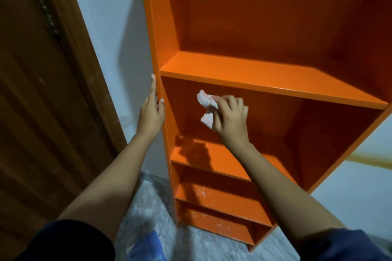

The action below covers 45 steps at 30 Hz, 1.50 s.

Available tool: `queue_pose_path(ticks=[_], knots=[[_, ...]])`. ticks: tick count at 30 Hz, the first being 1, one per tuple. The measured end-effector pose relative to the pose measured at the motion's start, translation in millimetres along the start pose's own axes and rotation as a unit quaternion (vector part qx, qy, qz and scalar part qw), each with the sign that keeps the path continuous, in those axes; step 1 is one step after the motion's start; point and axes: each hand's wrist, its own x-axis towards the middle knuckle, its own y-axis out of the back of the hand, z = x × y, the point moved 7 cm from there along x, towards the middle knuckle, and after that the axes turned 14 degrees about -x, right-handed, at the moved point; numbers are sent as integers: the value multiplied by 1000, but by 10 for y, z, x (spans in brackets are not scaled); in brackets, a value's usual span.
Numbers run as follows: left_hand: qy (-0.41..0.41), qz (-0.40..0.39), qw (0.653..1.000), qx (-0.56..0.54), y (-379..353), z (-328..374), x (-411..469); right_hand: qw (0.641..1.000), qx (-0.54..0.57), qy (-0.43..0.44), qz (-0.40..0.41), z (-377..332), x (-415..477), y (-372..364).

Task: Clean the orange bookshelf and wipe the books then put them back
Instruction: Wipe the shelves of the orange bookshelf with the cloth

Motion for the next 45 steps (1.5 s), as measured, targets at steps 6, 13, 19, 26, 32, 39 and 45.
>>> queue_pose_path(ticks=[6, 13, 19, 26, 32, 39, 45], knots=[[-63, 112, 989, 75, -96, -119, -334, 975, -17, -167, -145, 763, -827, -638], [30, -56, 995, 76, -863, -862, -948, 936, -61, -278, -206, 1652, -1515, -850], [122, -124, 978, 115, -1277, -1589, -1245, 900, -113, -366, -209, 2587, -1902, -789], [132, -131, 964, 191, -1404, -1855, -1271, 879, -113, -414, -205, 2781, -2044, -973], [122, -125, 963, 205, -1374, -1772, -1269, 895, -146, -370, -203, 2541, -2056, -1017], [136, -151, 956, 213, -1362, -1816, -1292, 924, -115, -297, -212, 1934, -2029, -1304], [122, -165, 956, 210, -1319, -1795, -1290, 947, -107, -205, -224, 1272, -2006, -1590]])
